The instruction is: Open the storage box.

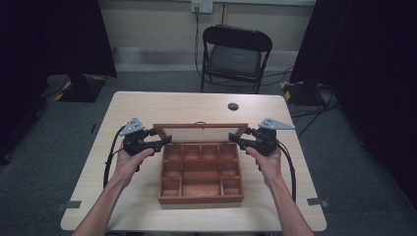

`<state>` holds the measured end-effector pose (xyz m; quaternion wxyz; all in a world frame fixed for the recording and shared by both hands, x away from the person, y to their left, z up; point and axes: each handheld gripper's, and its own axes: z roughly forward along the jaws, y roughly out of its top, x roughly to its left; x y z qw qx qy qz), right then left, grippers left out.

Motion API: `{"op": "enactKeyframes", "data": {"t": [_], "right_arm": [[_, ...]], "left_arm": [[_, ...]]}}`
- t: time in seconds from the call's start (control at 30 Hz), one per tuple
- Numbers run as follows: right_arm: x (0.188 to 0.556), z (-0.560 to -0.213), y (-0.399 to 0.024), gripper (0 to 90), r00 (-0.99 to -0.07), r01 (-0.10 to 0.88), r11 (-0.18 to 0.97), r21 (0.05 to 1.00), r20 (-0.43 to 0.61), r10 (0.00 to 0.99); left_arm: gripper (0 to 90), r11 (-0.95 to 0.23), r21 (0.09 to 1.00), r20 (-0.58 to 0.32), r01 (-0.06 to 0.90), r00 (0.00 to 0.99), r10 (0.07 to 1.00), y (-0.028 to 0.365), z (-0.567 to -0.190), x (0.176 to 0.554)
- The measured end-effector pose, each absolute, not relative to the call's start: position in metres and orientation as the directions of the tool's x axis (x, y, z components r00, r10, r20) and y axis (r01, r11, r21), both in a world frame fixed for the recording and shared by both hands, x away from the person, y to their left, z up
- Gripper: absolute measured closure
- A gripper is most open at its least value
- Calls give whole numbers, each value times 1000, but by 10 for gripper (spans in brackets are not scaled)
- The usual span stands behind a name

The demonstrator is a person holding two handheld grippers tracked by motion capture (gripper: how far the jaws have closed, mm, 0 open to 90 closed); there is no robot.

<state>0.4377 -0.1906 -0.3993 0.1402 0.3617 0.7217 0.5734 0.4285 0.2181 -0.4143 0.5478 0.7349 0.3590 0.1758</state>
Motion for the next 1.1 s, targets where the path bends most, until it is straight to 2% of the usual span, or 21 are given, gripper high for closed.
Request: {"op": "enactKeyframes", "data": {"t": [0.3, 0.77, 1.1], "right_arm": [[445, -405, -190, 427, -686, 367, 75, 927, 216, 695], [451, -412, -186, 436, -676, 375, 70, 924, 222, 702], [456, -414, -186, 477, -664, 371, 53, 927, 225, 713]], "left_arm": [[386, -137, 930, -146, 341, 685, 714, 221, -419, 434], [417, -150, 923, -151, 354, 691, 707, 213, -425, 439], [447, -132, 921, -166, 367, 675, 719, 213, -428, 444]]}}
